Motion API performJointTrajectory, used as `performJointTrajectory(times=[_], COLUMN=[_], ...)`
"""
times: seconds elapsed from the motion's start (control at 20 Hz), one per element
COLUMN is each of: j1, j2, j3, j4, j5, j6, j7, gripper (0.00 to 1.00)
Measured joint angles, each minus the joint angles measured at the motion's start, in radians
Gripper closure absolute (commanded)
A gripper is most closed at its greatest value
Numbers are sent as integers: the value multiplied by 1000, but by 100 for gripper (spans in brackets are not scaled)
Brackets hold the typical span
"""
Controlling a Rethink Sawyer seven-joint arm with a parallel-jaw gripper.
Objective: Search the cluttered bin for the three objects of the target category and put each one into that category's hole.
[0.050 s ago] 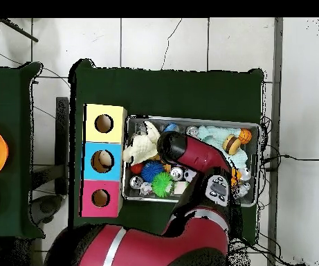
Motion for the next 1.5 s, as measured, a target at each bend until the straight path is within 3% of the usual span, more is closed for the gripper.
performJointTrajectory(times=[0.05, 0.1, 0.45, 1.5], j1=[-9, -19, -63, -60], j2=[-1, -3, -7, -1], j3=[1, 3, 8, 24], j4=[0, 0, -1, -10], j5=[0, -1, -20, -21], j6=[-1, -2, -12, -12], j7=[0, 0, 0, 0], gripper=[0, 100, 100, 100])
